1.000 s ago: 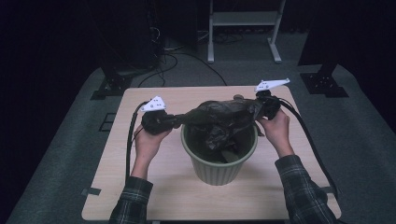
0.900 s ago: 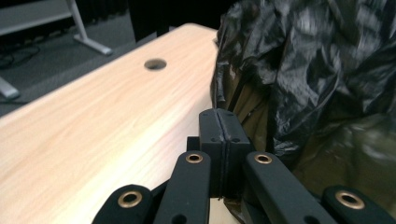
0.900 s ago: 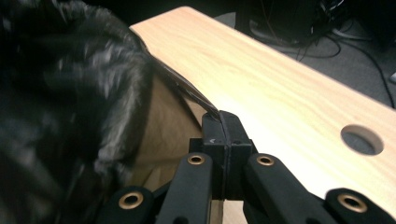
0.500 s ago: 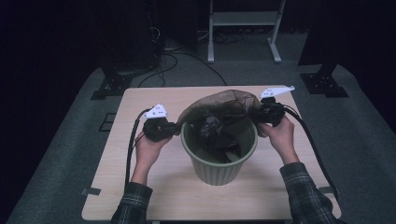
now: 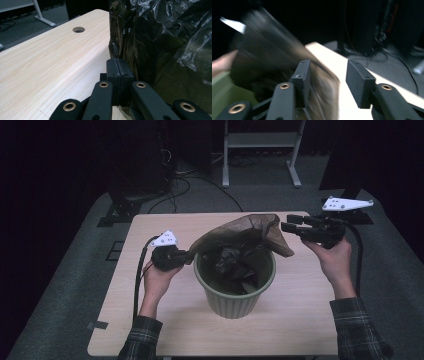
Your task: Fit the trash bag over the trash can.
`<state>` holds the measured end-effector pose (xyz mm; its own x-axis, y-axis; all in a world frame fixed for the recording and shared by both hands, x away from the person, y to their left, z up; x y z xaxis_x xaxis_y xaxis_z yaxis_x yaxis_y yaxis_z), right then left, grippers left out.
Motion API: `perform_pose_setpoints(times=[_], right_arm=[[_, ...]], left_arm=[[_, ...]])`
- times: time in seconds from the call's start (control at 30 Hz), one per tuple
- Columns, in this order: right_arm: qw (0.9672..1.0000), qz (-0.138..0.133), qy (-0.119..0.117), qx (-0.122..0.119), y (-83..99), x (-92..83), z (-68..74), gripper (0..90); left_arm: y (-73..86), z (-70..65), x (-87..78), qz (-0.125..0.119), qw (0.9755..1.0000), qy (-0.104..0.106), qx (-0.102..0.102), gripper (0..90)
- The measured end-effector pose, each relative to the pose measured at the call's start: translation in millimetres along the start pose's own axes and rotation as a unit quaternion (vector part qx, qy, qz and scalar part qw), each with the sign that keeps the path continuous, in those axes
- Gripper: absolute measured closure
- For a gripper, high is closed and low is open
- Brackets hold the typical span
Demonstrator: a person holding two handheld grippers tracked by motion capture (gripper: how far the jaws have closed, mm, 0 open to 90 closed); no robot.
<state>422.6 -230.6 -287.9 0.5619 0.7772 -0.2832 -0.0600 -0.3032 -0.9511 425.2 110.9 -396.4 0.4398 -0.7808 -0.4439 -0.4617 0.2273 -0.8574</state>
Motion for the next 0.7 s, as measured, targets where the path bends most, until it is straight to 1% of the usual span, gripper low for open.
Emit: perform_pose_setpoints(times=[0.07,0.17,0.27,0.37,0.4,0.43,0.47,0.53,0.57,0.63,0.7], right_arm=[[0.9997,-0.018,-0.017,-0.006,-12.4,-2.3,7.4,49.9],[0.9984,-0.036,-0.041,-0.015,-25.4,-3.4,17.8,46.7],[0.9963,-0.044,-0.068,-0.029,-33.7,-1.1,27.7,43.0],[0.9941,-0.043,-0.091,-0.04,-37.4,5.3,34.8,41.4],[0.9931,-0.041,-0.1,-0.045,-37.6,8.1,36.9,45.7],[0.9918,-0.039,-0.111,-0.051,-37.3,10.4,39.7,55.0],[0.9899,-0.039,-0.124,-0.057,-37.0,12.4,43.3,61.5],[0.988,-0.034,-0.135,-0.068,-35.7,15.8,48.6,76.7],[0.987,-0.032,-0.14,-0.073,-35.0,17.1,51.0,81.8],[0.9861,-0.027,-0.145,-0.077,-32.8,18.3,54.6,89.6],[0.9856,-0.027,-0.15,-0.074,-30.1,16.8,58.1,89.9]], left_arm=[[-0.1,0.0,0.1,0.0,1.0,0.0,0.0,89.2],[0.1,0.2,0.0,0.0,1.0,0.0,-0.001,89.2],[-0.3,0.7,-1.3,-0.001,1.0,0.0,-0.001,89.2],[-0.5,0.8,-2.5,-0.001,1.0,-0.001,-0.002,89.2],[-0.7,0.8,-2.7,-0.002,1.0,-0.001,-0.001,89.2],[-0.8,0.9,-3.0,-0.003,1.0,0.0,-0.001,89.2],[-0.9,1.0,-3.1,-0.003,1.0,0.0,-0.002,89.2],[-0.9,1.1,-3.1,-0.003,1.0,0.0,-0.002,89.2],[-0.8,1.0,-3.1,-0.003,1.0,0.0,-0.002,89.2],[-0.7,0.3,-3.1,-0.003,1.0,0.001,-0.002,89.3],[-0.1,-0.6,-3.6,-0.003,1.0,0.002,-0.001,89.2]])
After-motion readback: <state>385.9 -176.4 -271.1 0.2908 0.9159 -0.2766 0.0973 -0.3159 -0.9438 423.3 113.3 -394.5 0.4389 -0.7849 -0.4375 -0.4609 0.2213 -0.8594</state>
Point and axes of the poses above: each handheld gripper's, and its own axes: x roughly forward along the jaws, y roughly out of its underside, z roughly to its left, the point moved 7 cm from there along x, roughly forward along the jaws, and after that the axes turned 13 degrees about -x, right-handed, at the moved point
